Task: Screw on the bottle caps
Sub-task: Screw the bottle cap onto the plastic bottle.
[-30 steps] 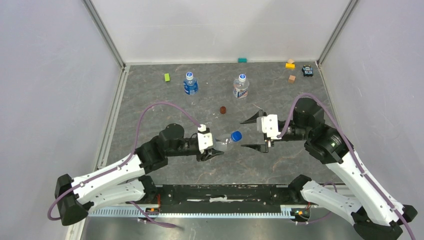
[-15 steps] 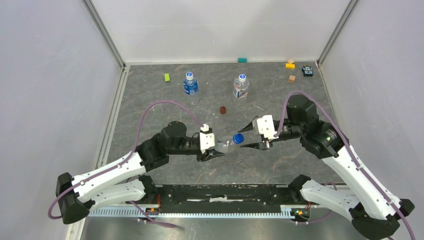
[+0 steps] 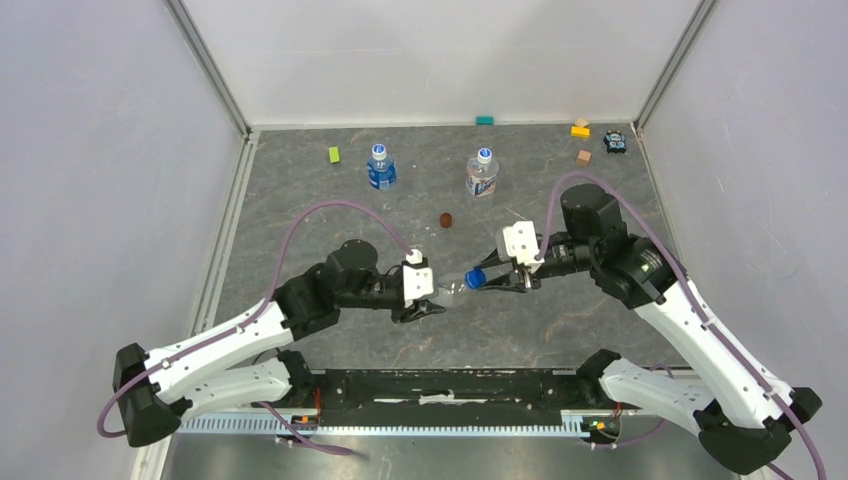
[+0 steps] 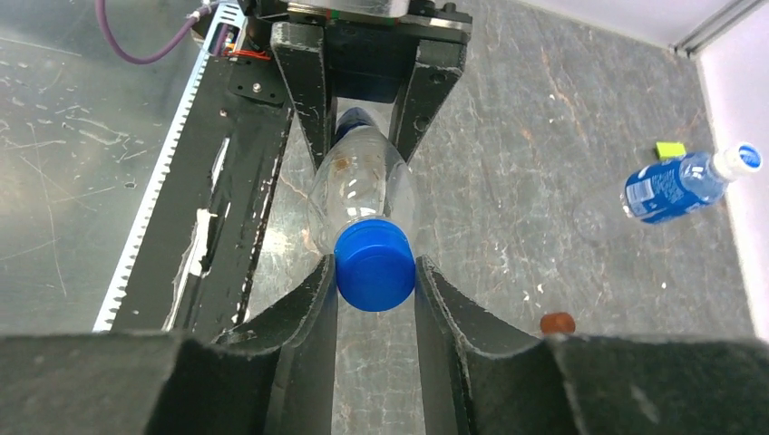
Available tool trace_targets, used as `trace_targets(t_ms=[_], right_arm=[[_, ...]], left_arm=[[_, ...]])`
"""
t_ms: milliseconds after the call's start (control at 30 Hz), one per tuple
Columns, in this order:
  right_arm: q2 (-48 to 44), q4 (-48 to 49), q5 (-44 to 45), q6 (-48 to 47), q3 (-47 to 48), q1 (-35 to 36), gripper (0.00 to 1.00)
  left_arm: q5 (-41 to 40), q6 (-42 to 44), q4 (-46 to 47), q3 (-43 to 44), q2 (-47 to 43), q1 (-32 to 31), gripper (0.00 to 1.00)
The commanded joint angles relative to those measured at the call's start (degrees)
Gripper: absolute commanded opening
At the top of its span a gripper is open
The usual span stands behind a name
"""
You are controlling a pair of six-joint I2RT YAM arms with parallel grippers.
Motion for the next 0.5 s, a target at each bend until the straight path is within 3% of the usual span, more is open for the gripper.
trace_targets(t_ms=[0, 167, 333, 467], right_arm=[[2.5, 2.4, 3.5, 8.1, 0.6, 0.1, 0.00], [4.9, 10.3, 13.9, 27.3, -4.4, 0.0, 0.00], [6.4, 18.9, 20.8, 47.3, -12.3, 0.1, 0.00], [5.3, 25.2, 26.5, 58.8, -18.1, 0.1, 0.00]], left_arm=[[-3.2, 4.3, 4.6, 4.4, 1.1, -0.3, 0.34], [-16.9, 9.5, 9.2, 4.3, 2.7, -3.7, 0.33], [-39.5, 18.6, 22.7, -0.2, 6.4, -13.2, 0.31], [-50.5, 25.5, 34.0, -2.8, 9.6, -19.2, 0.31]])
